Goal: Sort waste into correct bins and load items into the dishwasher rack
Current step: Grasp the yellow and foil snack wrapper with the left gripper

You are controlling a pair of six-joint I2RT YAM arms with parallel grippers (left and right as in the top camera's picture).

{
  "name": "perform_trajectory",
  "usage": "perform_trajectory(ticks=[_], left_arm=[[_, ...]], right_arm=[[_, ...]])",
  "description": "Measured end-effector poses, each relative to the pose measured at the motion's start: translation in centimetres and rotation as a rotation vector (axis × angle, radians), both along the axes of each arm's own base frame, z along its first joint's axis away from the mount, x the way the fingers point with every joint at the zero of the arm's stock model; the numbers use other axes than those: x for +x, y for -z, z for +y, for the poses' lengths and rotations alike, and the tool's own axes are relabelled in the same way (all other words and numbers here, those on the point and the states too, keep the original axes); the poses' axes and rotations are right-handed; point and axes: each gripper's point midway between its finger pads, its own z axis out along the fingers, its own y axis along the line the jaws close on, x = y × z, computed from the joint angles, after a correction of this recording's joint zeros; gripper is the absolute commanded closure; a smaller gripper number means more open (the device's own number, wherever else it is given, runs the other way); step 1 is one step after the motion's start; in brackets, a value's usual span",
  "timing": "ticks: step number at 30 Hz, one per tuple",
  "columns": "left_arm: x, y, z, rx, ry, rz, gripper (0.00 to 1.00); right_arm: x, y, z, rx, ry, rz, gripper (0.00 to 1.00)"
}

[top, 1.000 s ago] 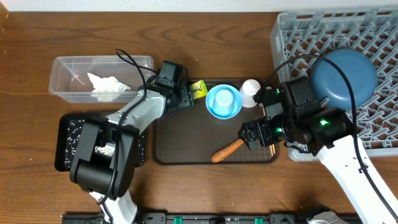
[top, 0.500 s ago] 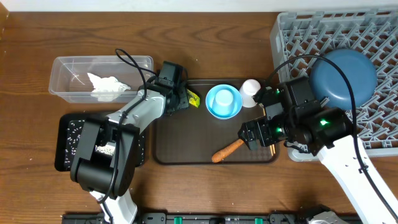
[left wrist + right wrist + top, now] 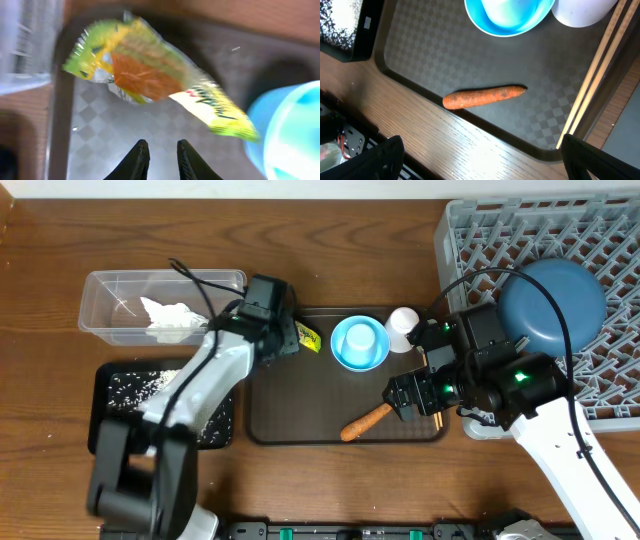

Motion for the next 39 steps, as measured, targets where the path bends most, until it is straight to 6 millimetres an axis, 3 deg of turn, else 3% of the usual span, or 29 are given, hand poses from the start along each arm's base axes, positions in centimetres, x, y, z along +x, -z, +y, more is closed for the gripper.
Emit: perform_trajectory(ticks=[5, 8, 12, 17, 21, 25, 33, 35, 39], left_arm=[[0.7, -3.4, -0.2, -0.035, -0.003, -0.102, 0.56], [1.5, -4.0, -0.5, -0.058, -0.021, -0.137, 0.43], [2.8, -4.3, -1.1, -0.101, -0.060, -0.178, 0.38], [4.2, -3.6, -3.3, -0.155, -0.077, -0.207, 0.30], [4.2, -2.2, -4.9, -0.182, -0.101, -0.181, 0.26], [3.8, -1.1, -4.9, -0.177, -0.192, -0.147, 0.24], [3.5, -1.2, -5.3, -0.150, -0.296, -0.175, 0.23], [3.3, -1.1, -5.7, -0.136, -0.302, -0.185, 0.16], [2.9, -0.5, -6.1, -0.100, -0.323, -0.194, 0.14]], right_arm=[[0.0, 0.0, 0.0, 0.000, 0.000, 0.000, 0.01], [0.0, 0.0, 0.0, 0.000, 0.000, 0.000, 0.01], [0.0, 0.0, 0.0, 0.000, 0.000, 0.000, 0.01], [0.0, 0.0, 0.0, 0.000, 0.000, 0.000, 0.01], [0.0, 0.0, 0.0, 0.000, 0.000, 0.000, 0.01], [0.0, 0.0, 0.0, 0.000, 0.000, 0.000, 0.01], [0.0, 0.0, 0.0, 0.000, 0.000, 0.000, 0.01], [0.0, 0.0, 0.0, 0.000, 0.000, 0.000, 0.01], [0.0, 0.0, 0.0, 0.000, 0.000, 0.000, 0.01]])
